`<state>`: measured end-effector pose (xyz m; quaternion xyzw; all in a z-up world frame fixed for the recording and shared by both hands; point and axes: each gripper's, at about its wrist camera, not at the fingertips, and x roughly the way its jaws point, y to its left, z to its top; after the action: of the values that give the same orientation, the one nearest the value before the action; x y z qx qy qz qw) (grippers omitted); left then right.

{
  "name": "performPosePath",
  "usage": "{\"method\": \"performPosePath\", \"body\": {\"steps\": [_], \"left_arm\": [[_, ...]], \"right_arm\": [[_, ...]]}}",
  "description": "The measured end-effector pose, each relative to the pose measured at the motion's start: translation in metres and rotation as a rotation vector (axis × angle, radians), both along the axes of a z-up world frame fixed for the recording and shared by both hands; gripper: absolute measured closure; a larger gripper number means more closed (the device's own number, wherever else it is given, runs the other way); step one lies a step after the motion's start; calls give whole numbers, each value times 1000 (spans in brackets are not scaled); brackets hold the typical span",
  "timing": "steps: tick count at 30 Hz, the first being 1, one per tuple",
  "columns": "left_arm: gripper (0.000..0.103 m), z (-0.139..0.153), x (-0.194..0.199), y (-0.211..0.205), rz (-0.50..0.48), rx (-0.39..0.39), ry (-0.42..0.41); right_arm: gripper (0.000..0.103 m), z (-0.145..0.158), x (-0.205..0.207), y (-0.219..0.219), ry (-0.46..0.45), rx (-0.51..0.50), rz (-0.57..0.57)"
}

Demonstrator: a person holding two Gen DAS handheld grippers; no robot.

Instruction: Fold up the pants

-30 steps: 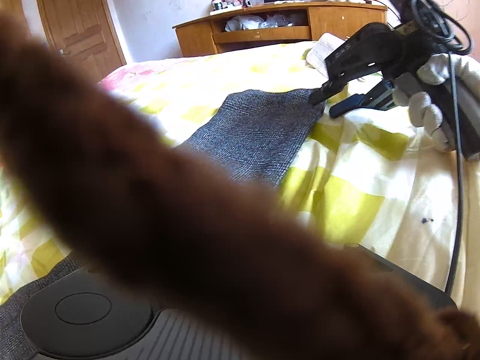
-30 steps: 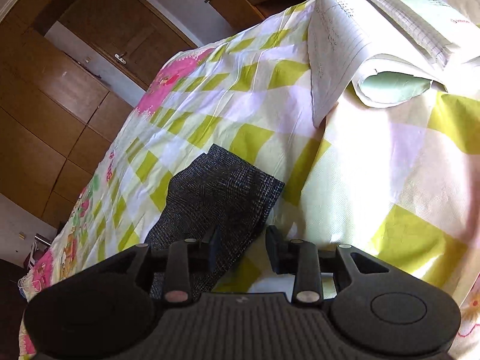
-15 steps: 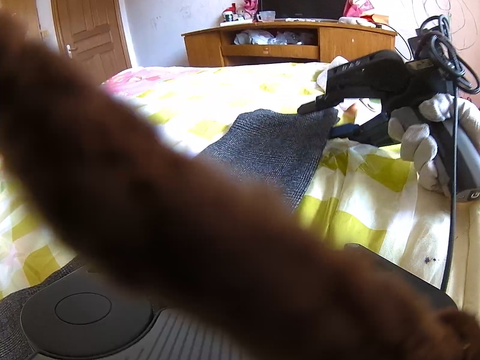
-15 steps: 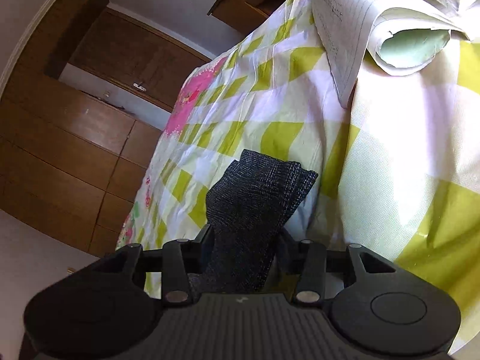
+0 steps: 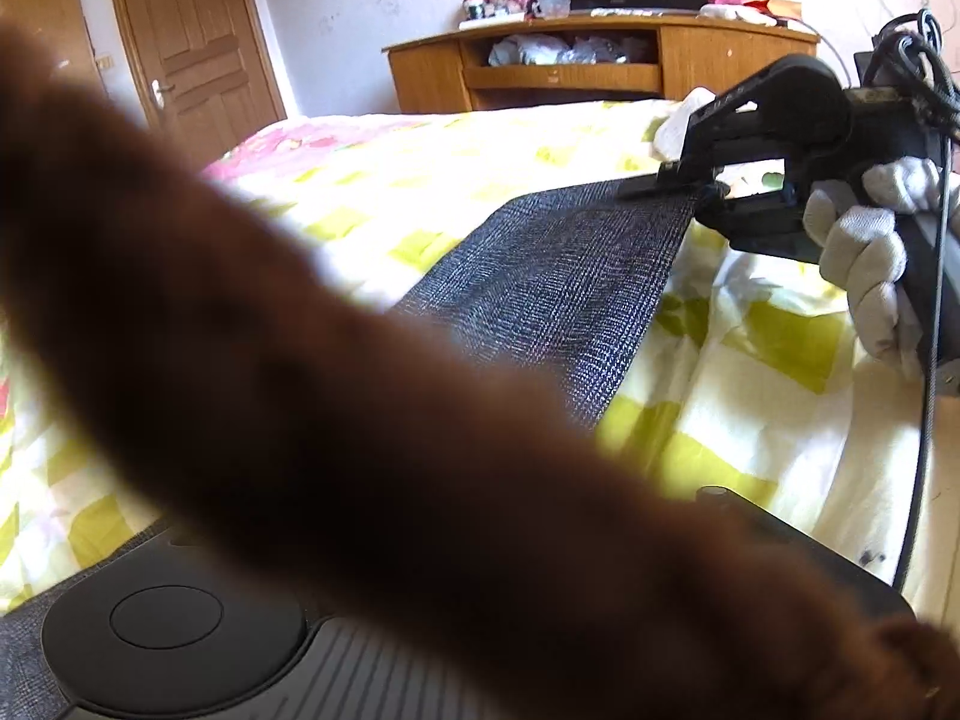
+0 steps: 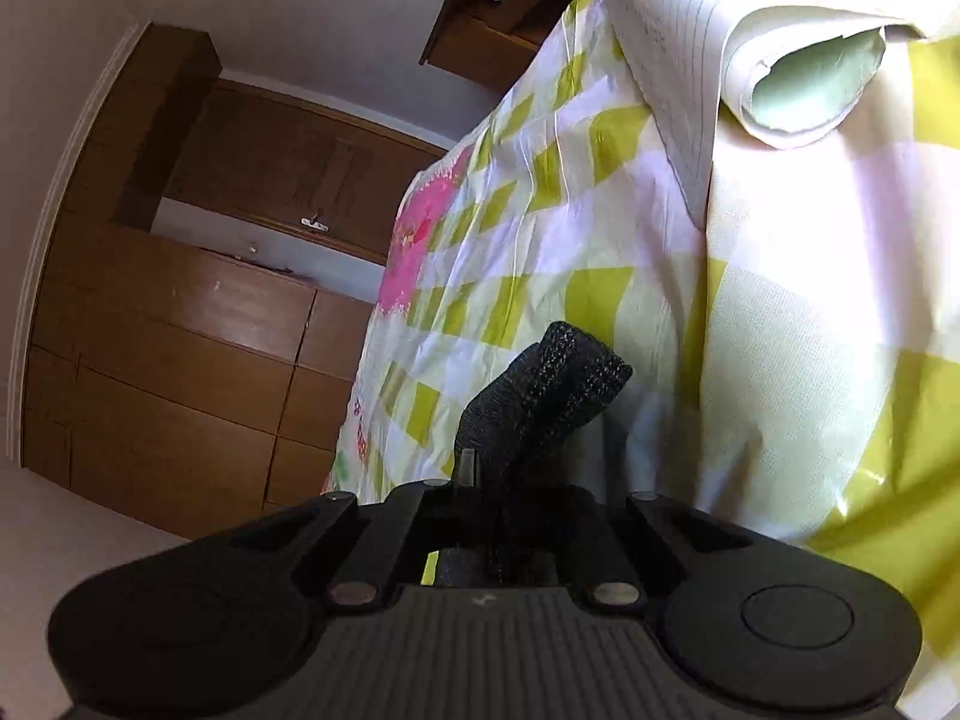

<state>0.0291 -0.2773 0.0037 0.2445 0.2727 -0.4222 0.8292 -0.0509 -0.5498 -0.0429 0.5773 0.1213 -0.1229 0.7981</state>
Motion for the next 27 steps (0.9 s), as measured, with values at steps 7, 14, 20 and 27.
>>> {"method": "performPosePath", "body": {"steps": [7, 14, 20, 27], "left_arm": [[49, -19, 6, -2, -61, -18, 96], [49, 3, 17, 79, 23, -147, 62], [48, 11, 32, 196, 226, -76, -59], [47, 4, 58, 317, 571, -24, -69]], "right_arm": [[80, 15, -7, -1, 81, -73, -15], [80, 84, 28, 66, 153, -443, 86], [79, 129, 70, 187, 110, -709, 309], [80, 122, 119, 368, 55, -949, 725]]}}
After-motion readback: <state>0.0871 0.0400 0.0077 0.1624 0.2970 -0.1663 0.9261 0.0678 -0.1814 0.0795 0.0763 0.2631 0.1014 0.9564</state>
